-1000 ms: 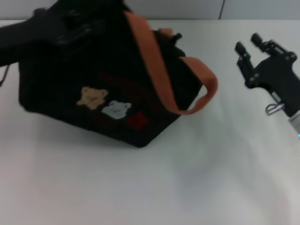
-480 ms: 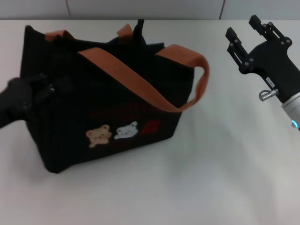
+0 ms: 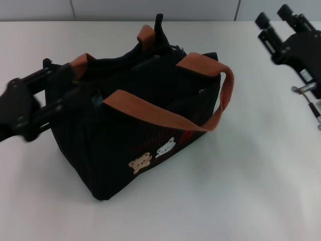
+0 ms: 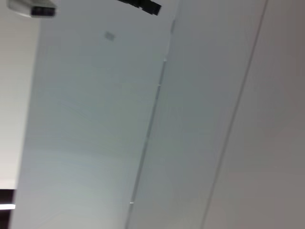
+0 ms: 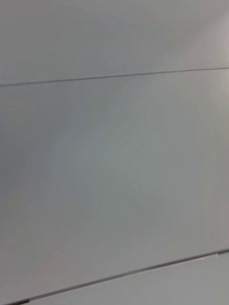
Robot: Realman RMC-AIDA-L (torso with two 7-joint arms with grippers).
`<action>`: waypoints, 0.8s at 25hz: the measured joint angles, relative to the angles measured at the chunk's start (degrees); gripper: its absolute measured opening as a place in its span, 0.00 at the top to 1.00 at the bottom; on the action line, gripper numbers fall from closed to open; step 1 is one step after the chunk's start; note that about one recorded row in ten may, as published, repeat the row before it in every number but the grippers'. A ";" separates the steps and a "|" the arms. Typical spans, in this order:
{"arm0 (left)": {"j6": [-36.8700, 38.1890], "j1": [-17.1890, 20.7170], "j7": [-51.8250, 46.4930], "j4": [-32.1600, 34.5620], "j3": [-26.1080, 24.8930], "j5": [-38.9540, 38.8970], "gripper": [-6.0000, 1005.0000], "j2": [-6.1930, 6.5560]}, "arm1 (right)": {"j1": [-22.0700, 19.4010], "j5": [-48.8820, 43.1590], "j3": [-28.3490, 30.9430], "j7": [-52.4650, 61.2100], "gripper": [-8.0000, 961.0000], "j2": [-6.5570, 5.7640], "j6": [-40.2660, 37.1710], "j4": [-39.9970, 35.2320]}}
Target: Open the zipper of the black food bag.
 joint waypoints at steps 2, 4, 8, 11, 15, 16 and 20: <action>2.39 0.38 0.16 0.26 0.34 0.14 0.49 1.58 | -0.31 -1.28 -1.39 7.01 0.39 -0.12 -3.79 -3.32; 3.93 1.38 0.09 1.94 2.40 0.28 0.43 3.12 | -0.45 -4.45 -5.67 15.99 0.39 -0.22 -10.54 -9.26; 4.03 3.87 -0.82 7.66 8.44 0.30 0.33 4.13 | -0.09 -7.56 -16.80 27.28 0.39 -0.25 -23.63 -19.53; 4.02 5.07 -0.81 11.21 11.69 0.73 0.22 3.92 | 0.37 -7.73 -25.57 30.81 0.39 -0.25 -27.78 -23.97; 3.97 4.93 -0.02 11.16 12.68 2.04 0.14 3.79 | 1.20 -7.98 -37.65 32.27 0.30 -0.25 -28.81 -27.44; 3.95 4.77 0.12 11.06 12.70 2.48 0.14 3.69 | 1.48 -7.98 -39.83 32.28 0.28 -0.25 -28.81 -27.75; 3.94 4.65 0.15 11.19 12.83 2.98 0.14 3.55 | 2.11 -7.98 -43.12 32.27 0.20 -0.19 -28.40 -28.02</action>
